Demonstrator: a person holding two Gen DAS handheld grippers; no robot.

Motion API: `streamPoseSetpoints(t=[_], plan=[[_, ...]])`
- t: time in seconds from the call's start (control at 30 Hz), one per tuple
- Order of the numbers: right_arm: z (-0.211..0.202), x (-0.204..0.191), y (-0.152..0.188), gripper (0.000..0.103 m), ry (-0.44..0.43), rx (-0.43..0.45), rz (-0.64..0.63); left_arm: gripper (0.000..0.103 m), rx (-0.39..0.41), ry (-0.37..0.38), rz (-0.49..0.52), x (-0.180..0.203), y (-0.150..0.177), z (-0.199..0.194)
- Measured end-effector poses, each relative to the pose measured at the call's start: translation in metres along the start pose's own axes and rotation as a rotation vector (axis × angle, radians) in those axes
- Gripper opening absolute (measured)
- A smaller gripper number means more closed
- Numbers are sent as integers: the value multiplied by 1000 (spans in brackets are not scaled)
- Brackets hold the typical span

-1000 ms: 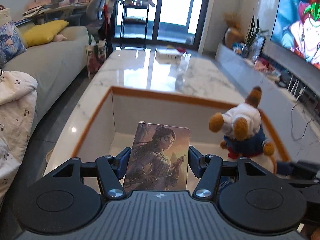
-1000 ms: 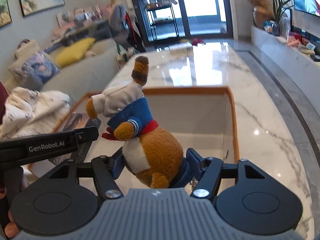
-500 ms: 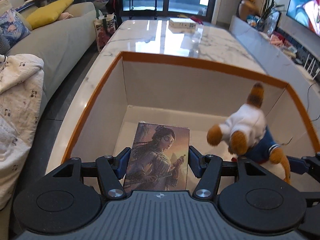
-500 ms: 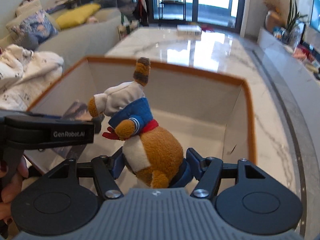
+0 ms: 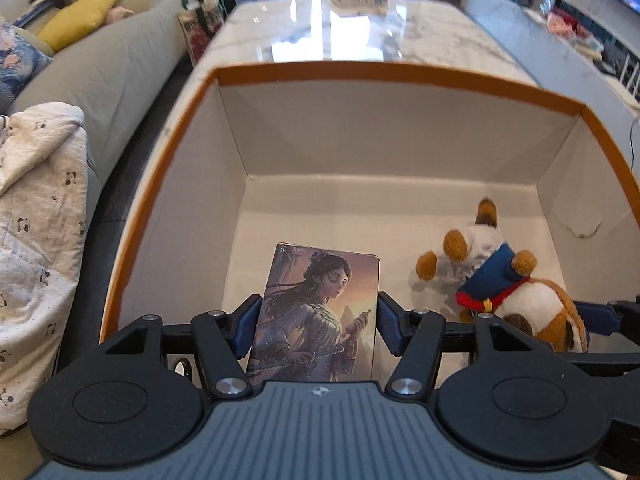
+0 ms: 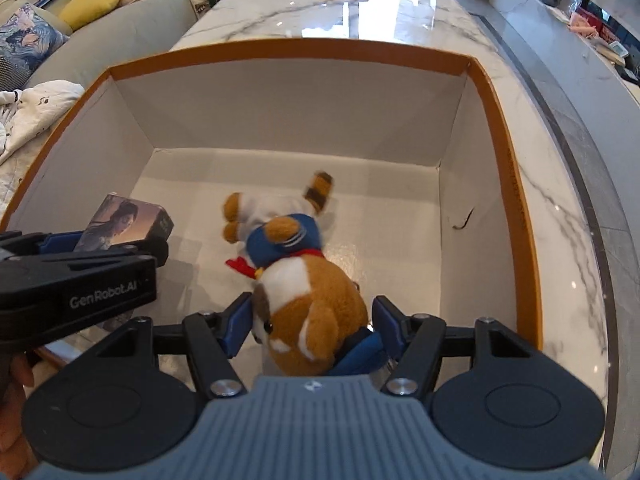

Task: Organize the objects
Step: 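Lower the book and plush dog into the orange box and open both tools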

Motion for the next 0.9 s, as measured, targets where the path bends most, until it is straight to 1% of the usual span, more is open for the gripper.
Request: streamPoseSetpoints(t=[0.1,0.17,0.27,0.33,0.37,0.47,0.57,0.73,0.83,0.9], plan=[[0,1,0,67,0,-5,10,70,-44,22,-20,-2,0,4],[-1,1,0,67,7,-12,9,70,-55,36,-35,-3,0,4],[-1,2,0,69,10,-18,10,70,-65,38,-47,-4,-1,6],[-1,2,-1,69,10,-16,14,69,-59,35,-49,-3,-2,5],[-1,2,0,69,10,-16,14,74,-48,31,-46,-3,-2,4],[-1,3,-1,71,1,-12,16,82,-33,13,-38,-2,-3,1],[-2,3,-1,73,-10,-8,17,82,-29,8,-43,-3,-4,1],[-3,1,-1,76,-21,0,13,83,-36,21,-63,-4,-4,2],[-3,-5,-1,80,-11,11,-20,83,-39,37,-71,-4,-2,-1],[-6,-9,-1,82,8,33,-45,83,-26,46,-69,-3,-3,-5]])
Point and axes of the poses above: each gripper's, at about its wrist camera, not at the fingertips, and z roughly the way its jaws point, x to its right, y to its underside, the point moved 4 cm from there along z, roughly the way its jaws point, and after that the axes turned 5 degrees about -y, right-handed, at the moved point
